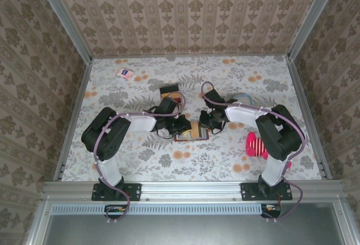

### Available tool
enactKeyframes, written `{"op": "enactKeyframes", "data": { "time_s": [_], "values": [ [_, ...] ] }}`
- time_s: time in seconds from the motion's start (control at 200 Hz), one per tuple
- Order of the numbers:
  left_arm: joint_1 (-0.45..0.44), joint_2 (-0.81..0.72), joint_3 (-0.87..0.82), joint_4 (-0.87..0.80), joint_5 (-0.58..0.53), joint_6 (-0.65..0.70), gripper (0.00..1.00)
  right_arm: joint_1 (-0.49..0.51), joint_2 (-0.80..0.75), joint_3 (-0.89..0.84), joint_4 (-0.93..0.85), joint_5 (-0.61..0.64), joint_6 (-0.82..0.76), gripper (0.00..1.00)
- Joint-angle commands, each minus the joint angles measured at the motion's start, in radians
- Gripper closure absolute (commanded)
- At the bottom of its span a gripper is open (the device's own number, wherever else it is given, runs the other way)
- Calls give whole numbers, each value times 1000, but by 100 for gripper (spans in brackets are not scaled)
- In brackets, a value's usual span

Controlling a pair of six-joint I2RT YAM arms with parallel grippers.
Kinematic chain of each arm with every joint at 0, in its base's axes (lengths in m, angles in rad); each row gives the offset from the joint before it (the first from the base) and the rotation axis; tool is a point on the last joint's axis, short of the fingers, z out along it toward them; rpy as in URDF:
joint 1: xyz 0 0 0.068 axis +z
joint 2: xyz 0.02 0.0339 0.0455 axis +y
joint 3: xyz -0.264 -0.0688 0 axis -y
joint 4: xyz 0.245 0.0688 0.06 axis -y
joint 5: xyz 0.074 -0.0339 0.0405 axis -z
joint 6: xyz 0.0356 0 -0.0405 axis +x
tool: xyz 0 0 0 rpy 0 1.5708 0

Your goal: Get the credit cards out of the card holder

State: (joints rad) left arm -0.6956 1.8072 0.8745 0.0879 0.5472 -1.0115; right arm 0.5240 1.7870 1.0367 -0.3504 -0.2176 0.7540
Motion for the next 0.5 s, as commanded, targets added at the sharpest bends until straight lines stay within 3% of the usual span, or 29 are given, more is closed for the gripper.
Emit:
{"op": "enactKeyframes", "data": {
  "time_s": [0.0,0.495],
  "values": [
    [7,23,-13,47,30,-22,87,1,31,5,-10,-43,-16,84],
    [11,26,-22,74,45,-29,90,2,73,17,-14,-58,-13,84]
  ]
}}
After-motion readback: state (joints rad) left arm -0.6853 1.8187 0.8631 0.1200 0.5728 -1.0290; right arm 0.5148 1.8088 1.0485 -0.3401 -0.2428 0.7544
